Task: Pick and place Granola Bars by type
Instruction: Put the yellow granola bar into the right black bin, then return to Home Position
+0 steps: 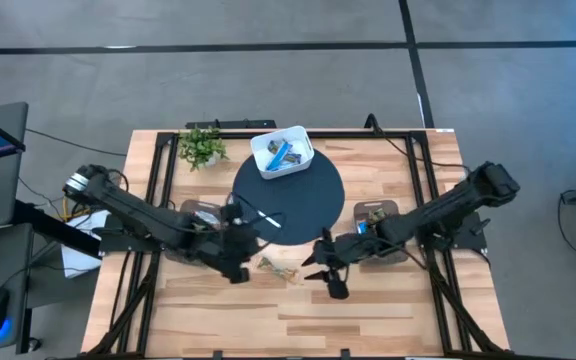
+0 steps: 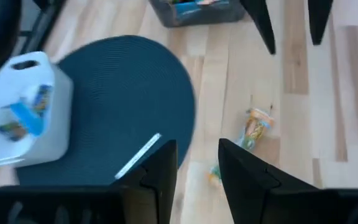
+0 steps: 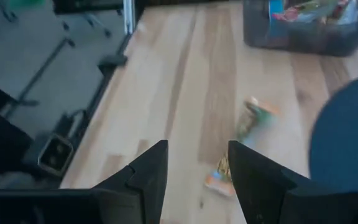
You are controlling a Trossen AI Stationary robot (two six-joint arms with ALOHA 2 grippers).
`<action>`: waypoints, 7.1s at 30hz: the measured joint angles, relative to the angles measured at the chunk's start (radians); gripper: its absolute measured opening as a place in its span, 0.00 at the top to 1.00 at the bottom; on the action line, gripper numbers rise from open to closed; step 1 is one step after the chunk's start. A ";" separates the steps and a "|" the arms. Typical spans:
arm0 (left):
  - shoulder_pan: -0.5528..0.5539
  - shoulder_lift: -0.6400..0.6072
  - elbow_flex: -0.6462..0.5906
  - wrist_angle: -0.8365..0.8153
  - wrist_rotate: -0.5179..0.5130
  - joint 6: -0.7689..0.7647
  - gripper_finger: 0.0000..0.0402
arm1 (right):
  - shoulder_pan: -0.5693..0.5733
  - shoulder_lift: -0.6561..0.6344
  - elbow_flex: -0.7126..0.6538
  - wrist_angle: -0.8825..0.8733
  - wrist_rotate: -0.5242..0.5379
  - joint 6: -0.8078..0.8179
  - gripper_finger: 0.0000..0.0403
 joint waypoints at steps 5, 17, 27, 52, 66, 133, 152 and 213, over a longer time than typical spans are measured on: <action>-0.035 -0.113 -0.011 -0.064 -0.029 0.022 0.72 | -0.046 0.092 0.018 0.140 -0.007 0.046 0.60; -0.046 -0.552 -0.369 0.161 -0.022 0.084 0.72 | -0.063 0.363 0.259 0.041 -0.004 0.210 0.60; -0.063 -0.771 -0.588 0.255 0.071 0.015 0.72 | -0.041 0.489 0.471 -0.261 0.219 0.345 0.60; -0.115 -0.807 -0.663 0.239 0.034 0.018 0.72 | -0.037 0.587 0.500 -0.319 0.218 0.415 0.60; -0.115 -0.807 -0.663 0.217 -0.020 0.024 0.72 | -0.049 0.604 0.499 -0.420 0.180 0.434 0.63; -0.114 -0.771 -0.671 0.194 -0.141 -0.014 0.72 | 0.042 0.015 0.193 -1.384 0.285 1.176 0.86; -0.114 -0.771 -0.671 0.208 -0.030 -0.071 0.72 | -0.004 0.015 0.197 -1.461 0.320 1.174 0.56; 0.221 -0.946 -1.182 1.355 -0.004 0.500 0.72 | -0.367 -0.841 -0.134 -0.492 0.202 -0.208 0.70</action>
